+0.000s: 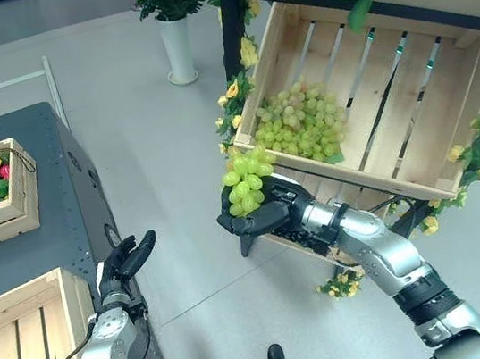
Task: Pick up the fruits from the basket on one side to the basket on the other side
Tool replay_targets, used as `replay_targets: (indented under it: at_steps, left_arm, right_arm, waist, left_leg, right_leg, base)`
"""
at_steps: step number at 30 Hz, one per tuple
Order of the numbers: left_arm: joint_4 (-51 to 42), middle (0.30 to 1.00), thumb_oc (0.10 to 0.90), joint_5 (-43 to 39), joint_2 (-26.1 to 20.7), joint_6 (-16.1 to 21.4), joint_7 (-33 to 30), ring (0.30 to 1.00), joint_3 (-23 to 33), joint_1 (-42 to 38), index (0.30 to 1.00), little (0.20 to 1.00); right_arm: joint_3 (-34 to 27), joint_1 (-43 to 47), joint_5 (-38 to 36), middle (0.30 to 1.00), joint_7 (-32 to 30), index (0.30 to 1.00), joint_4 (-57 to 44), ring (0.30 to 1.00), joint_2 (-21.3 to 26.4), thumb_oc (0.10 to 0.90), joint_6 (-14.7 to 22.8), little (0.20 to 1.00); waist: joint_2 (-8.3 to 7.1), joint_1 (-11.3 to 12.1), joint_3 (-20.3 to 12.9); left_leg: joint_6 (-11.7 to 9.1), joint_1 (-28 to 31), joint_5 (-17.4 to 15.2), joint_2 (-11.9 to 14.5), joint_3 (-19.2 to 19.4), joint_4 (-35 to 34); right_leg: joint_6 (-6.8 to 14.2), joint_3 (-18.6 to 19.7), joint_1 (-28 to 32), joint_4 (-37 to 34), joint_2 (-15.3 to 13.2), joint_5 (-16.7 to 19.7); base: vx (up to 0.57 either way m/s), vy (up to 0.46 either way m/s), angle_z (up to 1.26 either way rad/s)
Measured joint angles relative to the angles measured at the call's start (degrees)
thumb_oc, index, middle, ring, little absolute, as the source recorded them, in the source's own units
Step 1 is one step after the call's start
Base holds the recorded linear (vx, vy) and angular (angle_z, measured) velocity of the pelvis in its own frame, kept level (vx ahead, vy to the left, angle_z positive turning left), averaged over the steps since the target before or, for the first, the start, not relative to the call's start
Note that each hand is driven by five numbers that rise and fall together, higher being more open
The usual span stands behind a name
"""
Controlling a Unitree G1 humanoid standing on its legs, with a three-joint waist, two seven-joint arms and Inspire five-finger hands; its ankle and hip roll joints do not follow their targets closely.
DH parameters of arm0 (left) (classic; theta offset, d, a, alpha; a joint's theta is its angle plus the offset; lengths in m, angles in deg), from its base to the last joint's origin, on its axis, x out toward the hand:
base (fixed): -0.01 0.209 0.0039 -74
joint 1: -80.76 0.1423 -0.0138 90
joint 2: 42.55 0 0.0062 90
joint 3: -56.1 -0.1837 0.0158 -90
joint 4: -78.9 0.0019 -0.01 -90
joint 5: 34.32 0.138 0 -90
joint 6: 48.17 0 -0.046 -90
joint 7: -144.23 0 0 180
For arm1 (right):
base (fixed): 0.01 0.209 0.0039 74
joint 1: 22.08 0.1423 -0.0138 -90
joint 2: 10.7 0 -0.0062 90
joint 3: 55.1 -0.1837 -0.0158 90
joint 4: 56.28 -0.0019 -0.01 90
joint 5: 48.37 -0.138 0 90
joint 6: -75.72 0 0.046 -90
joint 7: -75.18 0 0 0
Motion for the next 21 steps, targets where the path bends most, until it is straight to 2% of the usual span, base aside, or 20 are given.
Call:
replay_targets:
  at_steps: [5,11,18,21]
  left_arm:
    - [0.5,0.9,0.8,0.1,0.0,0.0,0.6,0.9,0.0,0.0,0.9,0.9]
    - [4.7,0.9,0.8,0.1,0.0,0.0,1.7,0.9,0.0,0.0,0.9,0.9]
    - [8.4,0.9,0.8,0.1,0.0,0.0,3.8,0.9,0.1,0.1,0.9,0.9]
    - [8.8,0.9,0.8,0.1,0.1,0.0,4.2,0.9,0.0,0.1,0.9,0.9]
  right_arm:
    - [-2.3,0.2,-4.6,0.3,2.0,0.3,-3.6,0.3,2.0,0.4,-1.3,0.3]
    - [-3.5,5.2,-11.3,0.3,2.8,0.3,-8.6,0.3,3.4,0.4,-2.2,0.3]
    - [-6.7,6.3,-11.4,0.3,2.8,0.3,-8.9,0.3,6.8,0.4,-2.2,0.3]
    - [-7.3,6.4,-11.2,0.3,2.3,0.3,-5.3,0.3,9.6,0.4,-0.5,0.3]
  waist:
    - [0.18,-1.1,-0.1]
    - [0.45,-2.7,-0.3]
    - [0.09,-2.9,-0.6]
    - [-0.48,-3.0,-1.6]
  left_leg:
    - [0.1,0.0,0.0,0.1,-0.1,0.0]
    - [0.1,0.2,0.0,-0.3,0.1,0.2]
    - [0.1,0.4,-0.1,-0.4,0.6,0.0]
    - [0.2,0.6,-0.2,-0.4,1.0,0.0]
  right_leg:
    - [-0.1,0.2,0.0,0.0,0.0,0.1]
    - [-0.3,0.6,0.0,0.0,0.0,0.3]
    - [-0.1,1.8,0.1,0.0,0.0,0.4]
    - [0.0,2.2,0.0,0.0,0.0,0.5]
  base:
    - [0.02,0.002,0.0]
    - [0.0,0.0,0.0]
    - [0.01,0.018,-0.04]
    - [0.02,0.038,-0.06]
